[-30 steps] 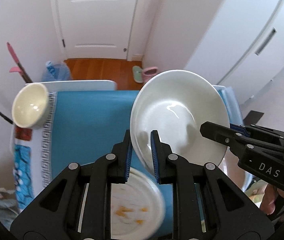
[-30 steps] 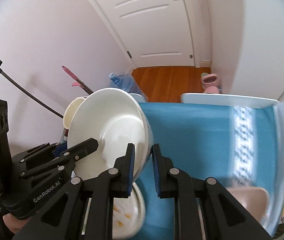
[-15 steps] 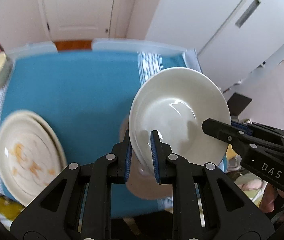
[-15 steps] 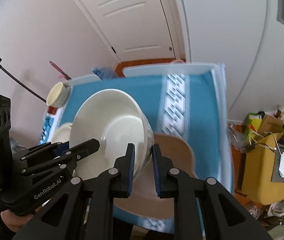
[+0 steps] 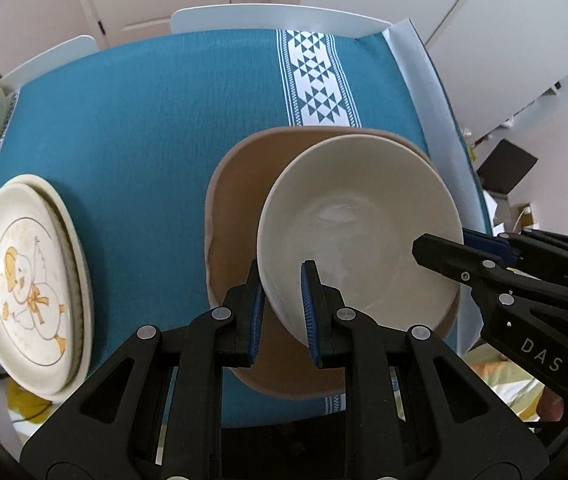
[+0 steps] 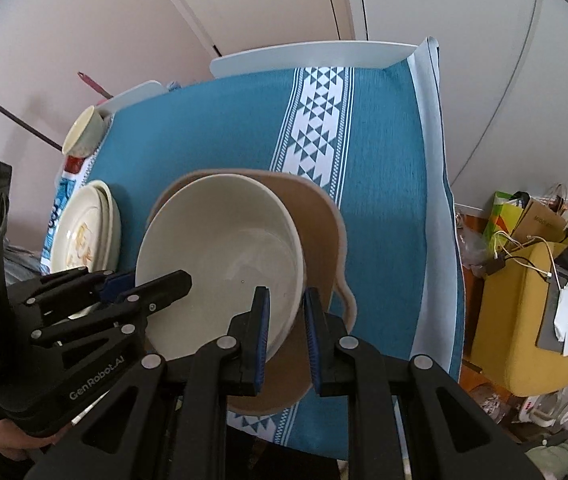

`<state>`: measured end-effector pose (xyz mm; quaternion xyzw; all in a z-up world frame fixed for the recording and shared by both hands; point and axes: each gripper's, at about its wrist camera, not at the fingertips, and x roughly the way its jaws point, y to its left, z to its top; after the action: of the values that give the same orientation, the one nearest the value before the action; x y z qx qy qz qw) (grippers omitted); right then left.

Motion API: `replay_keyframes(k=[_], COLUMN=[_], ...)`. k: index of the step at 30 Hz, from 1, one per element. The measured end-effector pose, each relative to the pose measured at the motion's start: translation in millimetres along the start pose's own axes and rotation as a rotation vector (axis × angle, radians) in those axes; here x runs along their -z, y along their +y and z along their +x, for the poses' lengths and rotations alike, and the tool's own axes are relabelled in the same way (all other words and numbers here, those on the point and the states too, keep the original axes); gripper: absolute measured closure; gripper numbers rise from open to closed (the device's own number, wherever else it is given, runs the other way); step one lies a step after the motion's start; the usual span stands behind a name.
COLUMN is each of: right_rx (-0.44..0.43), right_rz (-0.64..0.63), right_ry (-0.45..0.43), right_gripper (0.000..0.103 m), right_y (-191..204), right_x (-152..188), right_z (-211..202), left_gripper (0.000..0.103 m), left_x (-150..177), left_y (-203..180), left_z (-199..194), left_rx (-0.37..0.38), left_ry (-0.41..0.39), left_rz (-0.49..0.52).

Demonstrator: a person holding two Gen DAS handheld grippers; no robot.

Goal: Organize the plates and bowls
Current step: 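Carry the white bowl over the taupe dish and lower it inside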

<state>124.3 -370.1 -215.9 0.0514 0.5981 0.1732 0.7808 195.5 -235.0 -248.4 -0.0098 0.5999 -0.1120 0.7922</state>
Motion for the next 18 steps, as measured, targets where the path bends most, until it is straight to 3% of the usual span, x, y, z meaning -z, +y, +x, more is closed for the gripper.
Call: replay_keyframes(k=[10,18], right_rx=[-0.005,-0.008], right_rz=[-0.014,-0.015], right_ry=[0.013,0.010], right_gripper=[0.087,0.087], right_y=[-2.4,-1.8], right_x=[0.4,1.9], right_z=[6.7,6.6], left_gripper=[0.087,0.087], left_x=[-3.1,-3.3], left_y=[-3.5,-4.6], left_z=[-0.5,-0.9], left_rx=[-0.064,-0.070], left_ry=[-0.013,-0.015], left_rz=[0.032,0.039])
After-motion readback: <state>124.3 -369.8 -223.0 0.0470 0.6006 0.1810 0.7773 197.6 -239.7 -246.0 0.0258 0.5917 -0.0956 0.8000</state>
